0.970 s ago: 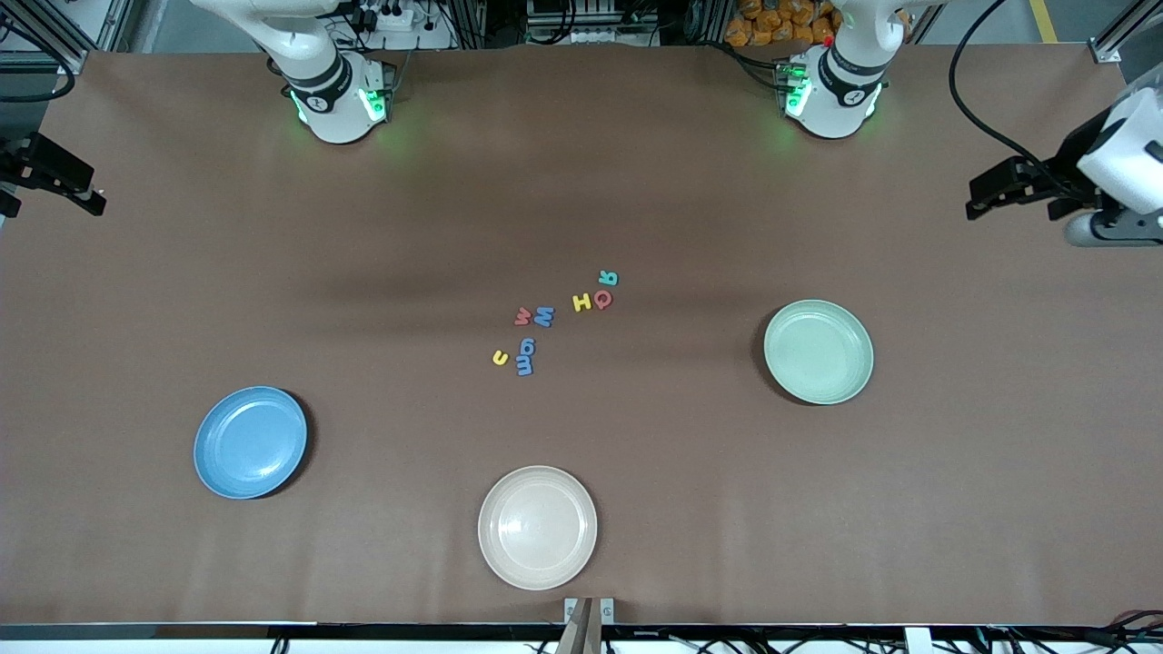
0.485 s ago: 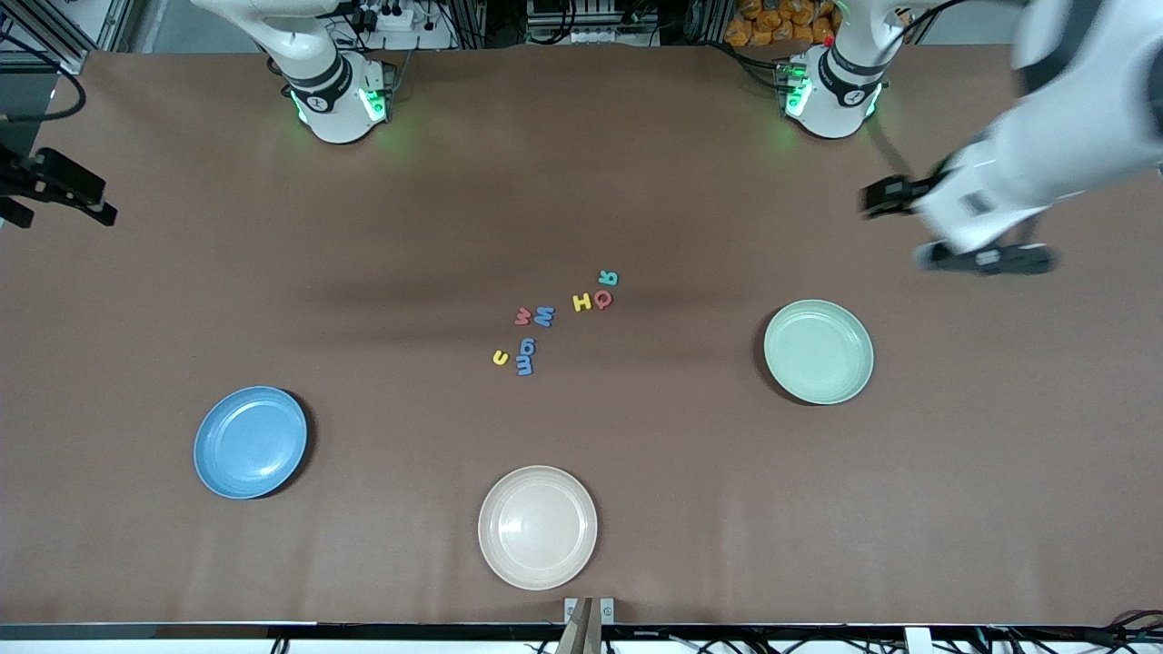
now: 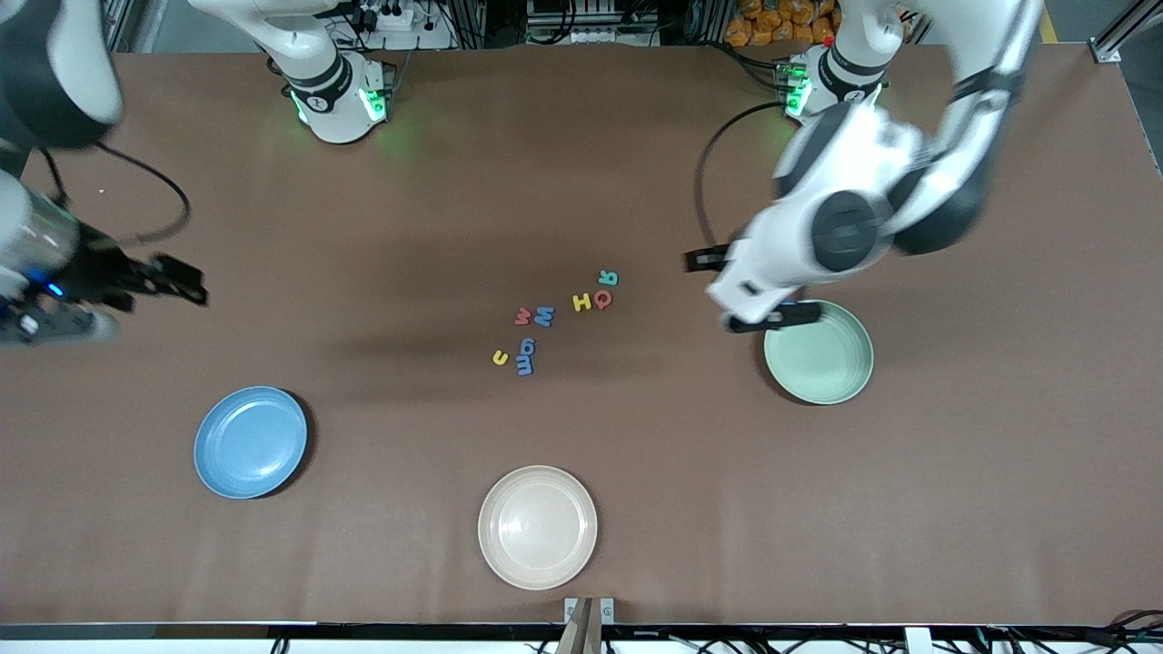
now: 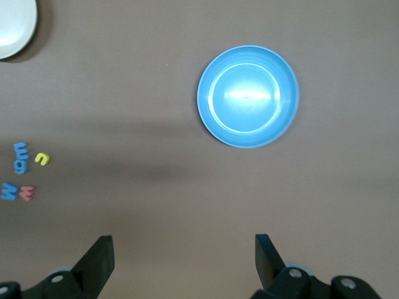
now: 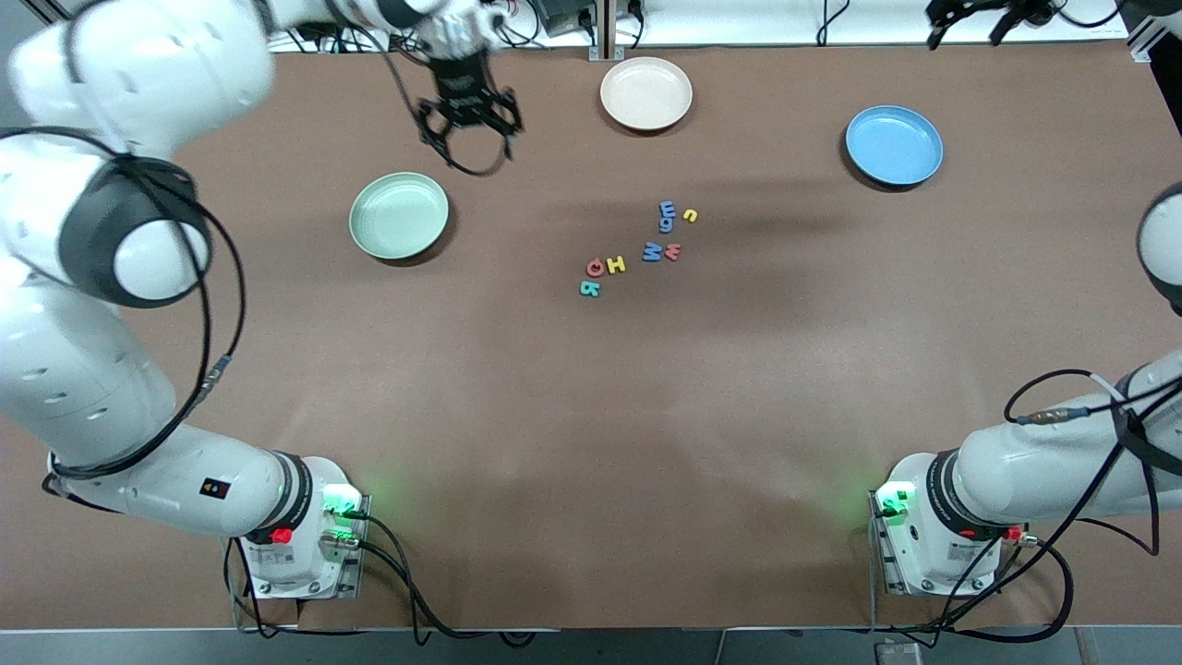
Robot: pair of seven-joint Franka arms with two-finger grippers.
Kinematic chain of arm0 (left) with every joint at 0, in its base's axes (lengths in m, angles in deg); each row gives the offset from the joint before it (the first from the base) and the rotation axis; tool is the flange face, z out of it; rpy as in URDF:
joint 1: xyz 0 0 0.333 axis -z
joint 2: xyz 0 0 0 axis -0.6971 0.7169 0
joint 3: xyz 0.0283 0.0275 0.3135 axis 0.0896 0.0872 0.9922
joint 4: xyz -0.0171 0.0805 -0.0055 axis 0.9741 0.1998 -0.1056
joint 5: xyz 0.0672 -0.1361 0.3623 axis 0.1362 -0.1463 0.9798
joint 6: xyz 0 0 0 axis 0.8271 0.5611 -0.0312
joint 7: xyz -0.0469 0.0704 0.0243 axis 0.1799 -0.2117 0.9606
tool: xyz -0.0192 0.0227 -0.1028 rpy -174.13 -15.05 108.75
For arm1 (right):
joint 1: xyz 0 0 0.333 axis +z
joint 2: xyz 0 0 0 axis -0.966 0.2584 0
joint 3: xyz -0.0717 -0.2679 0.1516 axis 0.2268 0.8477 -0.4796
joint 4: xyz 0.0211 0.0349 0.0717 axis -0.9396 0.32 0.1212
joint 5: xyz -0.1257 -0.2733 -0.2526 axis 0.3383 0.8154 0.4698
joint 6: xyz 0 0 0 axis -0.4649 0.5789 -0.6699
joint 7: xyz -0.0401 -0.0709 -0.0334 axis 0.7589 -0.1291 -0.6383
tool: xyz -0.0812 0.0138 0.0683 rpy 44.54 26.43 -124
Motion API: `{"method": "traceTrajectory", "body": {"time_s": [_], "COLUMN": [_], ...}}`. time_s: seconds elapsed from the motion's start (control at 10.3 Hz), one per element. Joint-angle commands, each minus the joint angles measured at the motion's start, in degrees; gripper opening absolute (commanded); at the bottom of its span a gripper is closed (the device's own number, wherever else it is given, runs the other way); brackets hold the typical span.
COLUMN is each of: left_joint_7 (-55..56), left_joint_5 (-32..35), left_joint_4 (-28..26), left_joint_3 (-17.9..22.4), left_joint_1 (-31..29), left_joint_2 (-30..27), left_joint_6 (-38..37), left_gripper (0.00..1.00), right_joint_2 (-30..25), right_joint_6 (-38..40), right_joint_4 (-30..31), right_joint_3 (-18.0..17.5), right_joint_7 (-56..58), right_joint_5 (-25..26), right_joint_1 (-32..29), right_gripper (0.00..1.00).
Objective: Sort upper and lower case letters into plates
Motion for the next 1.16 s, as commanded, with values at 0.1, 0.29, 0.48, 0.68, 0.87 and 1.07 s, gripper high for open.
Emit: {"method": "traceTrajectory", "body": {"time_s": [0.1, 0.29, 0.48, 0.68, 0.87, 1.07], "left_joint_7": [11.82, 12.99, 20.33, 20.72, 20.90, 20.81], "left_joint_5": [-1.23, -0.36, 4.54, 12.26, 14.85, 17.73], "left_joint_4": [-5.47, -5.93, -6.20, -6.28, -11.09, -15.58], "left_joint_3": [0.50, 0.68, 0.85, 0.85, 0.77, 0.77], "left_joint_1": [7.88, 10.18, 14.05, 18.34, 19.94, 19.95], "left_joint_2": [6.06, 9.65, 13.09, 14.32, 14.77, 14.16], "left_joint_6": [15.58, 20.63, 24.85, 25.91, 37.11, 41.82], "left_gripper": [1.00, 1.00, 1.00, 1.00, 1.00, 1.00], "right_joint_2": [9.75, 13.36, 15.04, 15.57, 15.92, 16.01], "right_joint_6": [-5.80, -8.00, -8.97, -9.15, -9.59, -9.59], "right_joint_4": [-1.38, -1.38, -1.38, -1.12, -0.77, -0.77], "right_joint_3": [0.06, 0.15, 0.15, 0.15, 0.15, 0.15], "right_joint_7": [-0.56, -0.56, -0.56, -0.56, -0.56, -0.56], "right_joint_5": [-0.36, -0.27, -0.28, -0.27, -0.27, -0.36], "right_joint_1": [1.09, 1.10, 0.75, 0.57, 0.57, 0.49], "right_gripper": [1.00, 1.00, 1.00, 1.00, 1.00, 1.00]}}
